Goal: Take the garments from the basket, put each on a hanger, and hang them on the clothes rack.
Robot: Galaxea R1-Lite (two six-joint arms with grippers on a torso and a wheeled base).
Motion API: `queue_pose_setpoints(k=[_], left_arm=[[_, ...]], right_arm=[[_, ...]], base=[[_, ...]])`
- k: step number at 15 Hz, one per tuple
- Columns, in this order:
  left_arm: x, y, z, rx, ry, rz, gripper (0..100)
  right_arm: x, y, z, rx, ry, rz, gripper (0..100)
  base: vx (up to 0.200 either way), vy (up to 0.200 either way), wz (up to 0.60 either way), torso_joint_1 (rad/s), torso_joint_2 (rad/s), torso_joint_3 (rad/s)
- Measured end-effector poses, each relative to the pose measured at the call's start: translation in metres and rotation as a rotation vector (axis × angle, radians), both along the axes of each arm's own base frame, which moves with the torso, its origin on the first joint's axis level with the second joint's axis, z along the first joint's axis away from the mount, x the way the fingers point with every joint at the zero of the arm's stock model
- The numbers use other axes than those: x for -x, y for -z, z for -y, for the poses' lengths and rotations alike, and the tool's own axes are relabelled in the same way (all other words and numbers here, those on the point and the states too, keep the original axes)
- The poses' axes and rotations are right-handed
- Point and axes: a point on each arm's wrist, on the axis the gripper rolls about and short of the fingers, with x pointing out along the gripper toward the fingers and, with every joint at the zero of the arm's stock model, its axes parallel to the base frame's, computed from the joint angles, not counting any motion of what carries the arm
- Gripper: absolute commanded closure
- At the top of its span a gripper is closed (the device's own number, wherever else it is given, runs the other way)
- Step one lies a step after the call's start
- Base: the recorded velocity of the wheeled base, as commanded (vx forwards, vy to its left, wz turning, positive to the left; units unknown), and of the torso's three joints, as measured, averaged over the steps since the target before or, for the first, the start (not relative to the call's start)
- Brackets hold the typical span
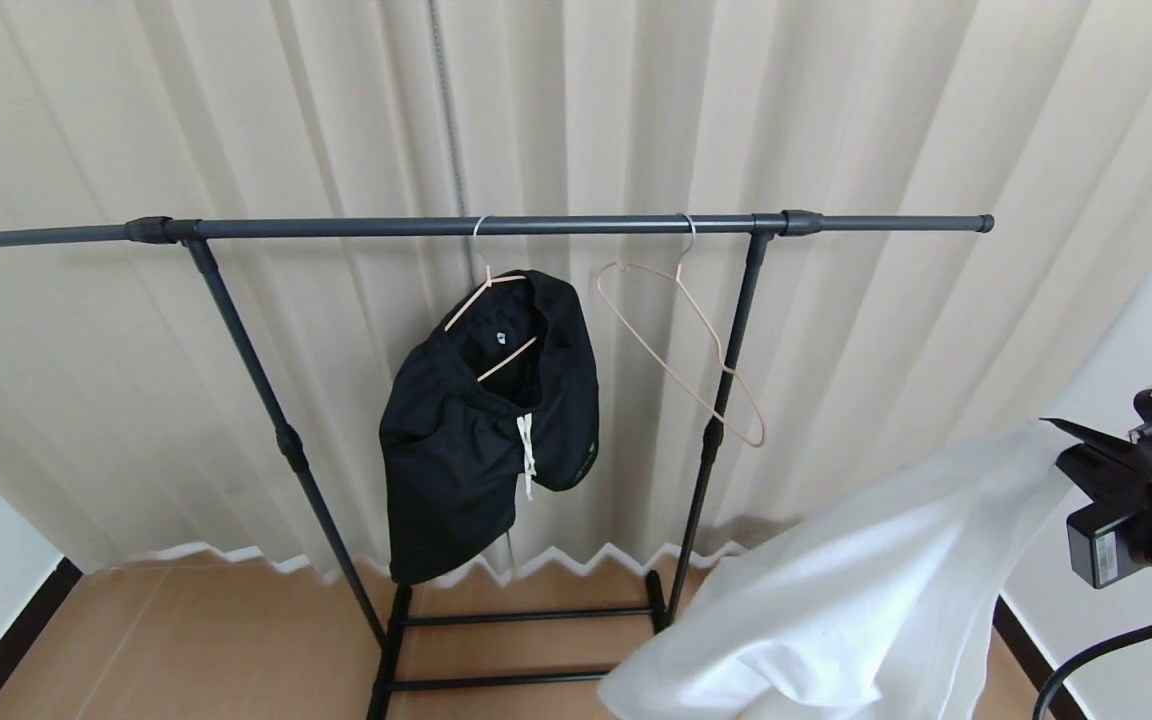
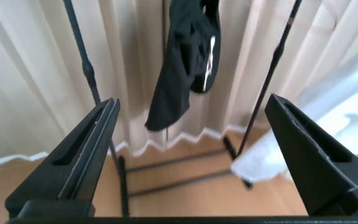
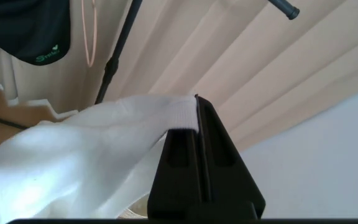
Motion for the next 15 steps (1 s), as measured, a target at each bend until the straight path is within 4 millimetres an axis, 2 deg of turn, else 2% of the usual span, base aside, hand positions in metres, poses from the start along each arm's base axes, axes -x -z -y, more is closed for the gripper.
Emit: queue_pose_setpoints(k=[3, 6, 10, 12, 15], left_arm=[[-0.027, -0.02, 0.003, -0.081, 0.106, -0.178, 0], [-0.069, -0.051, 0.018, -0.082, 0.276, -0.321, 0], [-0.132, -0.076, 0.069, -0.001, 0.448, -0.447, 0], [-0.159, -0.075, 0.098, 0.003, 0.439, -0.461, 0], [-0.188, -0.063, 0.139, 0.02, 0.324, -0.464, 0]], right_arm=[[-0.002, -0.003, -0.001, -0.011, -0.005, 0.008, 100], [-0.01, -0.003, -0.007, -0.107, -0.012, -0.009, 100], [-0.03, -0.016, -0.03, -0.378, -0.045, -0.026, 100], [-0.047, -0.017, -0.04, -0.467, -0.03, -0.049, 100], [-0.071, -0.014, -0.051, -0.551, 0.12, -0.098, 100]], base=[[0.0, 0.0, 0.0, 0.0, 0.0, 0.0], [0.0, 0.0, 0.0, 0.0, 0.0, 0.0], [0.0, 0.0, 0.0, 0.0, 0.0, 0.0], [0.0, 0.0, 0.0, 0.0, 0.0, 0.0], [0.0, 0.0, 0.0, 0.0, 0.0, 0.0]])
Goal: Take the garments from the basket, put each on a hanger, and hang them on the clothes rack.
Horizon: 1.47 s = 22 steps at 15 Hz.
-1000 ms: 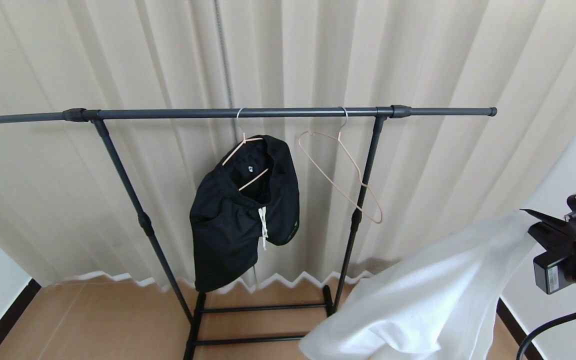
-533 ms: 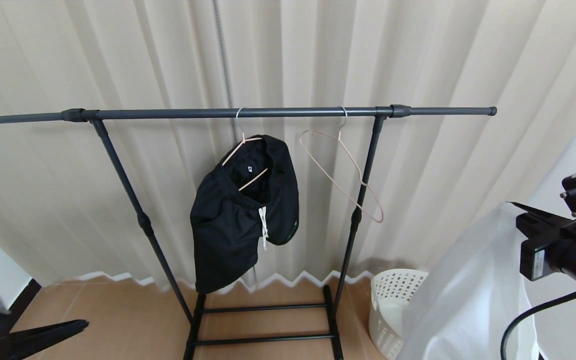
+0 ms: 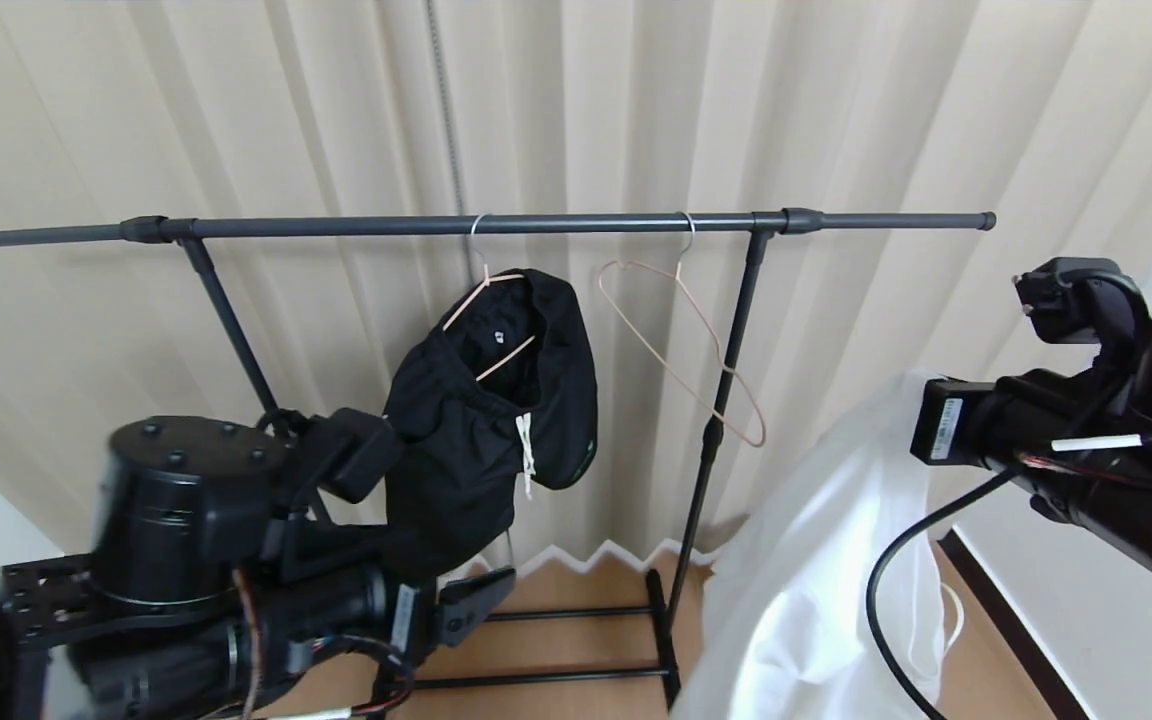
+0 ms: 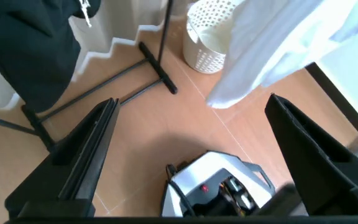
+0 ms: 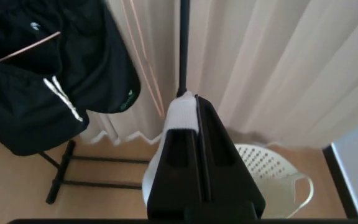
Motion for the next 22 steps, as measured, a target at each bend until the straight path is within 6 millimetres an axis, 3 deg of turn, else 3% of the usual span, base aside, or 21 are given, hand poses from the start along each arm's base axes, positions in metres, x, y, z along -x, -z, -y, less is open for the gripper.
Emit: queue_pose_setpoints(k=[4, 7, 9, 12, 15, 22], left_arm=[[-0.022, 0.013, 0.063, 0.065, -0.059, -0.034, 0], [-0.029, 0.013, 0.109, 0.12, -0.003, -0.037, 0], [-0.03, 0.018, 0.129, 0.119, 0.001, -0.029, 0], [-0.033, 0.025, 0.141, 0.111, -0.024, -0.03, 0], [-0.037, 0.027, 0.15, 0.119, -0.018, -0.029, 0], [-0.043, 0.031, 0.177, 0.196, -0.027, -0.059, 0]], right_arm=[[-0.021, -0.008, -0.019, -0.131, 0.086, -0.041, 100], [-0.025, -0.012, -0.035, -0.202, 0.061, -0.042, 100], [-0.024, -0.014, -0.051, -0.202, 0.028, -0.039, 100], [-0.035, -0.02, -0.072, -0.159, 0.045, 0.001, 100], [-0.045, -0.007, -0.088, -0.136, 0.064, -0.003, 100], [-0.045, 0.002, -0.099, -0.139, 0.046, -0.021, 100]], base=[[0.0, 0.0, 0.0, 0.0, 0.0, 0.0], [0.0, 0.0, 0.0, 0.0, 0.0, 0.0], [0.0, 0.0, 0.0, 0.0, 0.0, 0.0], [0.0, 0.0, 0.0, 0.0, 0.0, 0.0], [0.0, 0.0, 0.0, 0.0, 0.0, 0.0], [0.0, 0.0, 0.0, 0.0, 0.0, 0.0]])
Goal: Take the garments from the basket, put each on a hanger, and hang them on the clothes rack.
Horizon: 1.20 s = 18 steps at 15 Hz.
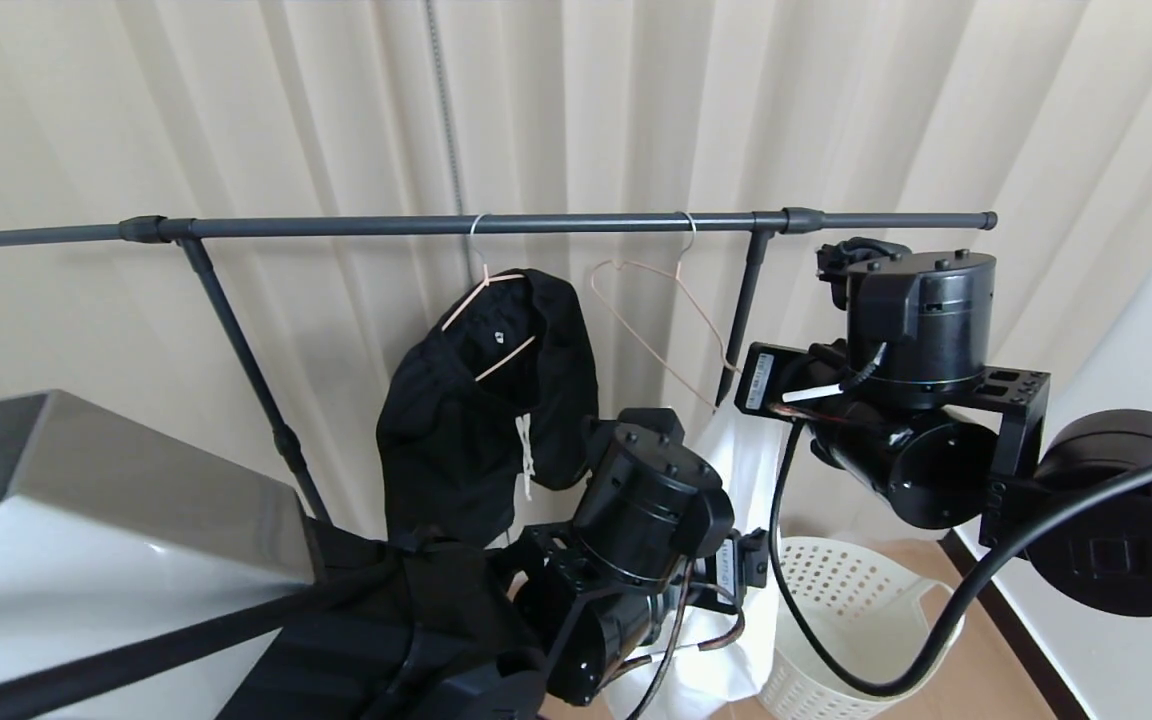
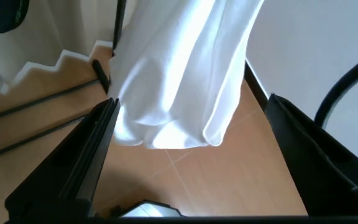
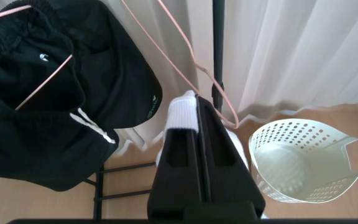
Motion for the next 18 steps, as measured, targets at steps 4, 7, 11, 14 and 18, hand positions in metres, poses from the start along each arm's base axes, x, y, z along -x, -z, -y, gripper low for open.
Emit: queue_pose_setpoints(k=[4, 7, 11, 14, 18], left_arm=[[-0.002, 0.003, 0.004, 0.008, -0.006, -0.008, 0], [-0.006, 0.012, 0.006, 0.003, -0.041, -0.023, 0], [-0.018, 0.022, 0.008, -0.025, -0.099, -0.014, 0], [-0.024, 0.03, 0.007, -0.042, -0.117, -0.022, 0], [-0.027, 0.039, 0.006, -0.071, -0.149, -0.022, 0]], right_arm=[[0.009, -0.003, -0.013, -0.033, -0.042, 0.007, 100], [0.017, -0.01, -0.017, -0.053, -0.067, 0.023, 100], [0.023, -0.02, -0.014, -0.074, -0.072, 0.047, 100], [0.027, -0.025, -0.012, -0.081, -0.076, 0.058, 100], [0.031, -0.031, -0.009, -0.093, -0.077, 0.071, 100]], base=[[0.0, 0.0, 0.0, 0.0, 0.0, 0.0], [0.0, 0.0, 0.0, 0.0, 0.0, 0.0], [0.0, 0.0, 0.0, 0.0, 0.0, 0.0], [0.0, 0.0, 0.0, 0.0, 0.0, 0.0], [0.0, 0.0, 0.0, 0.0, 0.0, 0.0]])
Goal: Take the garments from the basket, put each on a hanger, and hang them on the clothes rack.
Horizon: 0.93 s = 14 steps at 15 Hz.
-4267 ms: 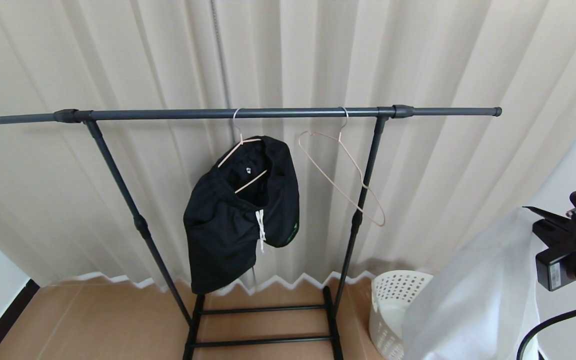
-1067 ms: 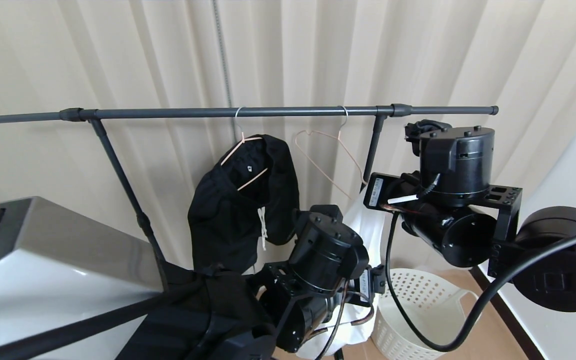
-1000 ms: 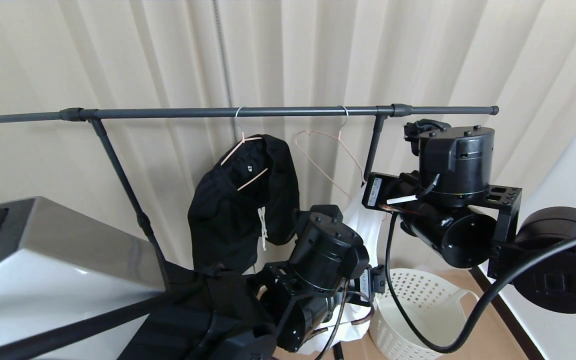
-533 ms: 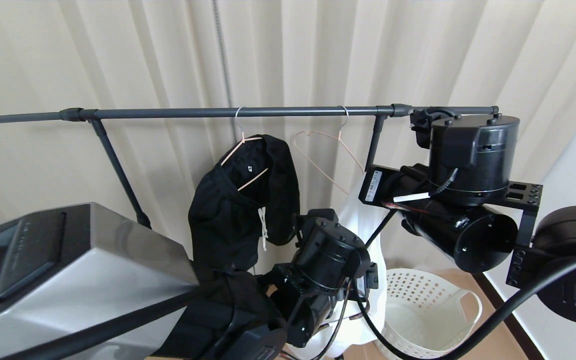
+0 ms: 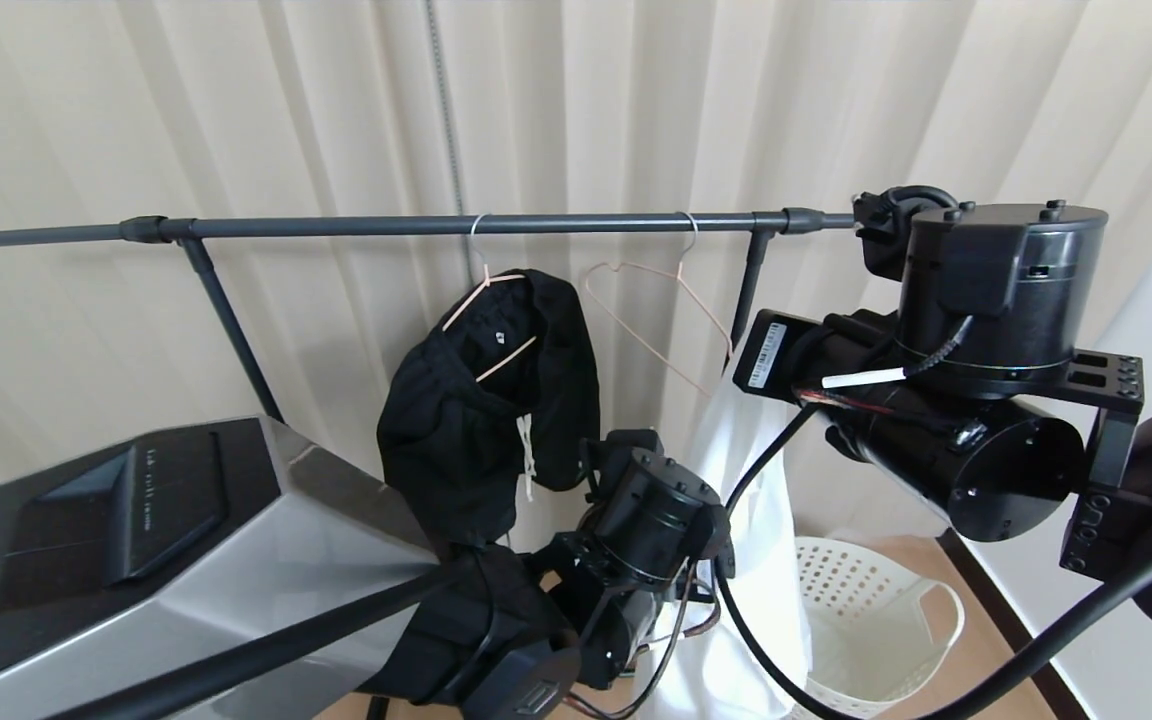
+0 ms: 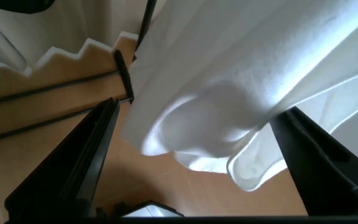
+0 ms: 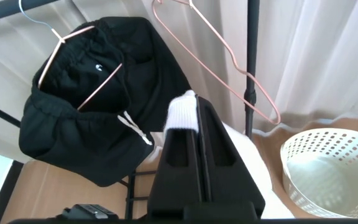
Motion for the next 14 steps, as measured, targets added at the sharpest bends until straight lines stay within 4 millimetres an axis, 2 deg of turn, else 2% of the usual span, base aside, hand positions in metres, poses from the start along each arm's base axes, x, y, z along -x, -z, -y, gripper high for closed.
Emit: queue_pose_setpoints(k=[4, 10, 11, 14], left_arm=[[-0.001, 0.017, -0.007, -0.066, -0.039, -0.019, 0], [0.004, 0.028, -0.026, -0.136, -0.094, -0.037, 0], [0.006, 0.027, -0.028, -0.142, -0.099, -0.036, 100], [0.01, 0.019, -0.034, -0.138, -0.098, -0.028, 100]], right_arm=[[0.002, -0.005, 0.003, -0.009, 0.003, 0.011, 100], [-0.003, -0.011, 0.018, 0.003, 0.048, 0.027, 100], [-0.004, -0.013, 0.022, 0.005, 0.057, 0.032, 100], [-0.008, -0.015, 0.03, 0.005, 0.086, 0.038, 100]], base=[[0.0, 0.0, 0.0, 0.0, 0.0, 0.0], [0.0, 0.0, 0.0, 0.0, 0.0, 0.0], [0.0, 0.0, 0.0, 0.0, 0.0, 0.0], [0.0, 0.0, 0.0, 0.0, 0.0, 0.0]])
